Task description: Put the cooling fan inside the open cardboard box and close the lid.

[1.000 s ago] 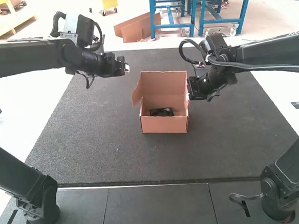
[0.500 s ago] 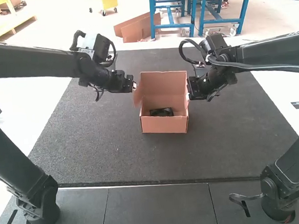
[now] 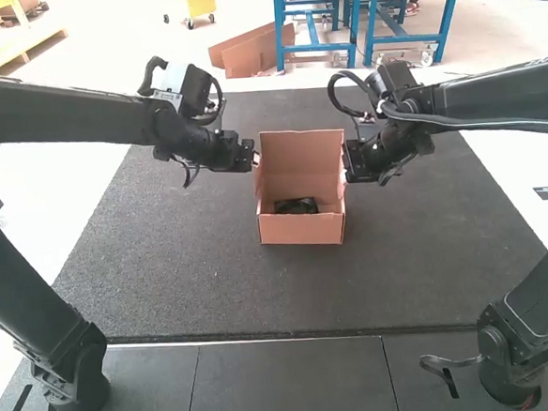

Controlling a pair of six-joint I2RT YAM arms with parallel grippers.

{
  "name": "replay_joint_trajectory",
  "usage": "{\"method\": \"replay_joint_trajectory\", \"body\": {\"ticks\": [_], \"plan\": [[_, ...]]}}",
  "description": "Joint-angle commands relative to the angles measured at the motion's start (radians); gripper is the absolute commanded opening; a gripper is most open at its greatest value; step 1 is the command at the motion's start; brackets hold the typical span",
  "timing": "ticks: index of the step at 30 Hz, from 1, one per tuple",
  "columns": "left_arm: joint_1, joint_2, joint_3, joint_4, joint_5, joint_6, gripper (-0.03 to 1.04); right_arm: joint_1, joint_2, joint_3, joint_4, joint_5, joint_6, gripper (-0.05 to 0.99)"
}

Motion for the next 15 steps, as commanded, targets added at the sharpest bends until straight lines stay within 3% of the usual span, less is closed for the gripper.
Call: {"method": "replay_joint_trajectory", "body": {"ticks": [1,15], "plan": [[-0.009,-0.001,0.027,0.008,0.033,0.011,0.97,0.013,-0.027,0.026,0.010,-0.022,0.001,-0.01],[-0.007,-0.003,0.045,0.024,0.047,0.000,0.97,0.007,-0.019,0.034,0.016,-0.022,0.005,-0.01]]}}
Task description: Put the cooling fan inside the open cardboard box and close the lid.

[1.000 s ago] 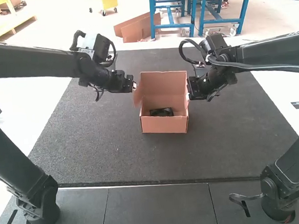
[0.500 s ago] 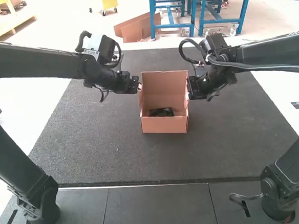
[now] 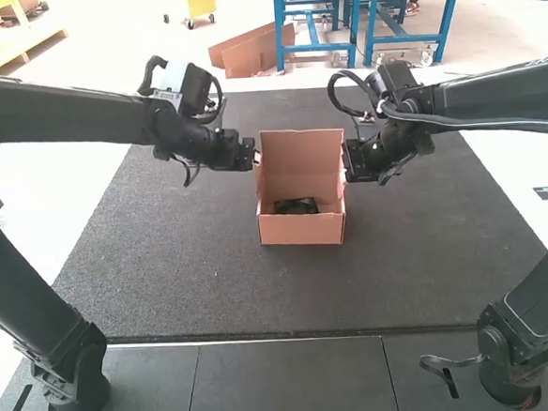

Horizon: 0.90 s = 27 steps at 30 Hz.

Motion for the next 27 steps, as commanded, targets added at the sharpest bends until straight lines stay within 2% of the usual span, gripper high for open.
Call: {"method": "replay_joint_trajectory", "body": {"ticks": [1,15,27], "plan": [[-0.009,-0.001,0.045,0.014,0.038,0.001,0.97,0.005,-0.020,0.034,0.011,-0.022,0.006,-0.01],[-0.009,-0.008,0.019,-0.012,0.045,-0.001,0.97,0.010,-0.012,0.022,0.013,-0.023,0.004,-0.01],[-0.010,-0.049,-0.052,-0.055,0.045,0.011,0.97,0.013,-0.012,-0.046,-0.065,-0.017,-0.039,-0.01]]}}
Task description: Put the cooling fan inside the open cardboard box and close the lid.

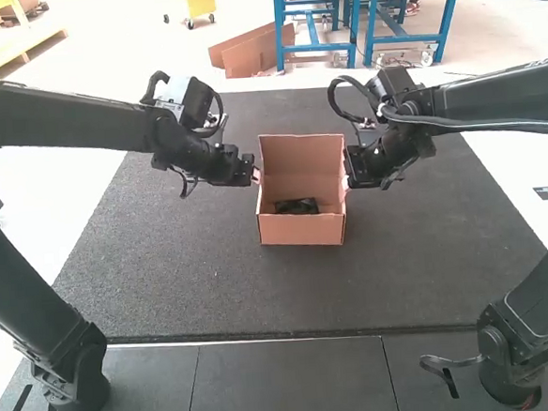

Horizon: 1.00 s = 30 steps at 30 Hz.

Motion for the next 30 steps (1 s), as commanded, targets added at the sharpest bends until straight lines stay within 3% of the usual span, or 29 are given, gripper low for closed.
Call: {"method": "replay_joint_trajectory", "body": {"ticks": [1,8,11,16,20,30], "plan": [[-0.010,-0.051,-0.003,-0.002,0.011,0.011,0.97,0.014,-0.012,-0.032,-0.024,-0.011,-0.024,-0.01],[-0.006,-0.074,-0.014,-0.036,0.009,0.014,0.97,0.016,-0.012,-0.057,-0.021,-0.002,-0.029,0.01],[-0.004,-0.091,-0.020,-0.048,0.008,0.014,0.97,0.016,-0.017,-0.042,0.000,0.010,-0.019,0.30],[-0.003,-0.108,-0.025,-0.042,0.008,0.012,0.97,0.014,-0.023,0.003,0.010,0.023,-0.007,0.89],[0.002,-0.109,-0.005,-0.010,0.002,0.012,0.97,0.011,-0.035,0.044,-0.003,0.023,-0.007,0.92],[0.037,-0.013,0.166,0.056,-0.069,0.012,0.97,-0.016,-0.167,0.007,-0.024,0.023,-0.023,0.91]]}}
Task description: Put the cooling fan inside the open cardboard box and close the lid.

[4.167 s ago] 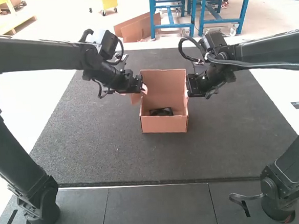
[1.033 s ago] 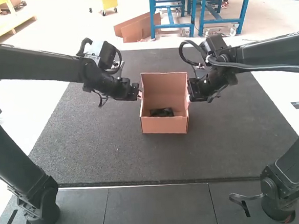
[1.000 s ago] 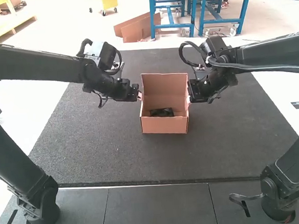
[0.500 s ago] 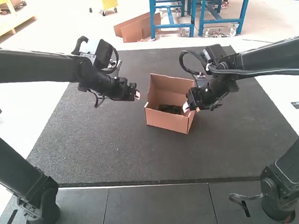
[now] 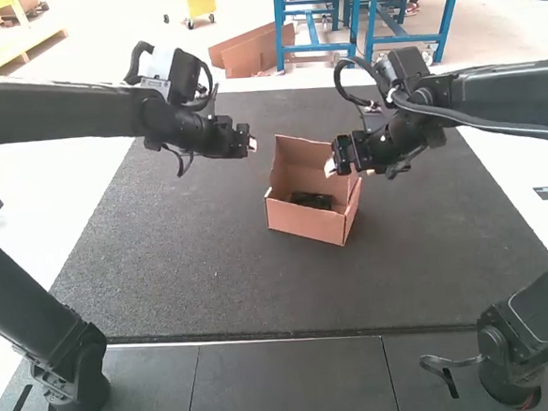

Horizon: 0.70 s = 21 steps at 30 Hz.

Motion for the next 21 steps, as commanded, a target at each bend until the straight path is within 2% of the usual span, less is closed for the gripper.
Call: {"method": "replay_joint_trajectory", "body": {"ticks": [1,10,13,21], "plan": [[0.013,0.034,0.090,0.019,-0.037,0.009,0.97,-0.021,-0.075,-0.031,0.002,0.010,-0.016,0.92],[0.005,0.157,0.251,0.045,-0.044,0.007,0.97,-0.047,-0.252,-0.183,0.069,0.099,-0.127,0.91],[-0.022,0.198,0.303,0.042,-0.044,0.004,0.97,-0.047,-0.298,-0.218,0.091,0.109,-0.137,0.91],[-0.130,0.281,0.400,0.029,-0.041,0.013,0.97,-0.066,-0.357,-0.267,0.118,0.112,-0.151,0.91]]}}
